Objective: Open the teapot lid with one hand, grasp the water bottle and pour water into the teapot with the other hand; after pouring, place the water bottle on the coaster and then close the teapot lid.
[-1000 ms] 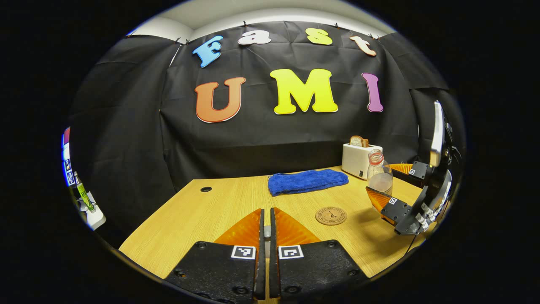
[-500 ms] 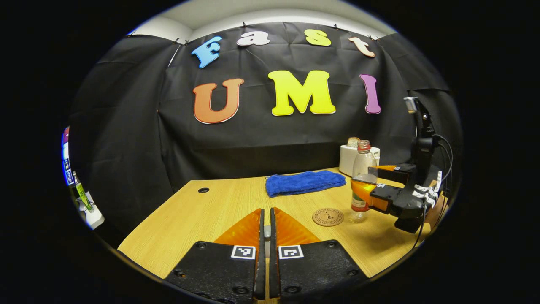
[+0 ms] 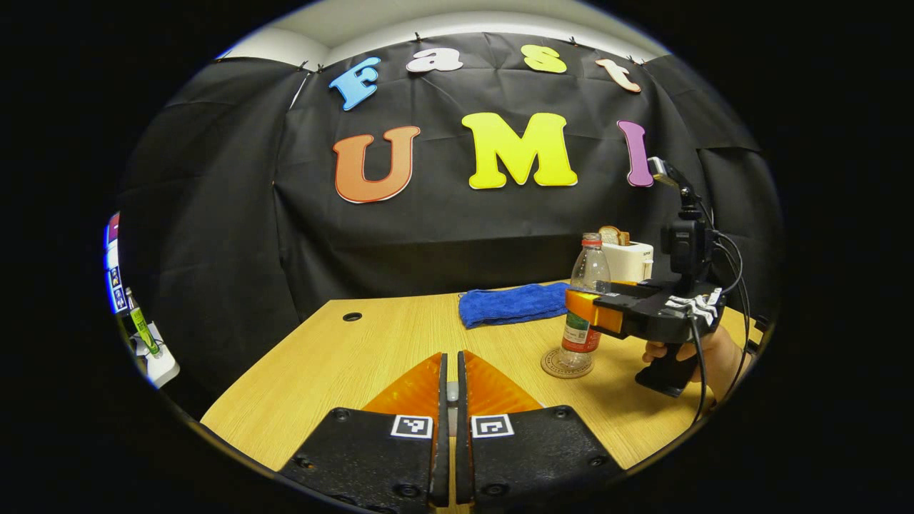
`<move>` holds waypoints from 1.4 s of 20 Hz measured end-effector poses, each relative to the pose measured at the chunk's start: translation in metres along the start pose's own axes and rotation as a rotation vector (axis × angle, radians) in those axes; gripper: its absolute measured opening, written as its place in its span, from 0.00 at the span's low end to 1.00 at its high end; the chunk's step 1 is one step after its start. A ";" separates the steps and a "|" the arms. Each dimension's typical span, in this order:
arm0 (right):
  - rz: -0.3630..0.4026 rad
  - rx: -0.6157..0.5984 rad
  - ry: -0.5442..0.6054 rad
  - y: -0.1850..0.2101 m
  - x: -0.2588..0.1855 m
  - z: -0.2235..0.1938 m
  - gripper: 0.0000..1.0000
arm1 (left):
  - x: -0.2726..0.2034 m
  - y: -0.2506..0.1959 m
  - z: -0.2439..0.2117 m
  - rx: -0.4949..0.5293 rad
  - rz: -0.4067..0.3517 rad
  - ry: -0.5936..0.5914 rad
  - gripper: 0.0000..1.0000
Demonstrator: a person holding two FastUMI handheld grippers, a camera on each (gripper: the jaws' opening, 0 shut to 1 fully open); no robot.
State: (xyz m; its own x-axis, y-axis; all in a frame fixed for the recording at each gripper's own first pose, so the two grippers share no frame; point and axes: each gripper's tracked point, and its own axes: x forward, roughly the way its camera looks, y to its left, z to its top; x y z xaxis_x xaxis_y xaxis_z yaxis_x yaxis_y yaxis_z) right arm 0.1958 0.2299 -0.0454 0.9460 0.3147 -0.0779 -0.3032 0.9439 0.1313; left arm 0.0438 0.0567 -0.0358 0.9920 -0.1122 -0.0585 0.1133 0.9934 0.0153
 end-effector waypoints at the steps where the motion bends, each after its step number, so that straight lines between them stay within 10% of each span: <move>1: -0.005 -0.012 -0.004 -0.001 0.003 -0.001 0.74 | 0.000 0.000 0.000 0.000 0.001 0.002 0.06; 15: 0.009 -0.045 0.022 0.007 0.000 -0.010 0.96 | 0.001 -0.011 -0.006 0.022 -0.018 0.019 0.06; 28: 0.110 -0.041 -0.087 0.010 -0.066 0.021 0.96 | 0.006 -0.032 -0.010 -0.004 -0.073 0.022 0.06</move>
State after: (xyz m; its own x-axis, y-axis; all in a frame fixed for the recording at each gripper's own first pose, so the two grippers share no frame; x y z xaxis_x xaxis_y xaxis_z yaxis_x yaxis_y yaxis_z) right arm 0.1329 0.2163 -0.0187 0.9127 0.4081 0.0210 -0.4082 0.9080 0.0941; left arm 0.0461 0.0241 -0.0465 0.9796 -0.1838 -0.0812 0.1850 0.9827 0.0065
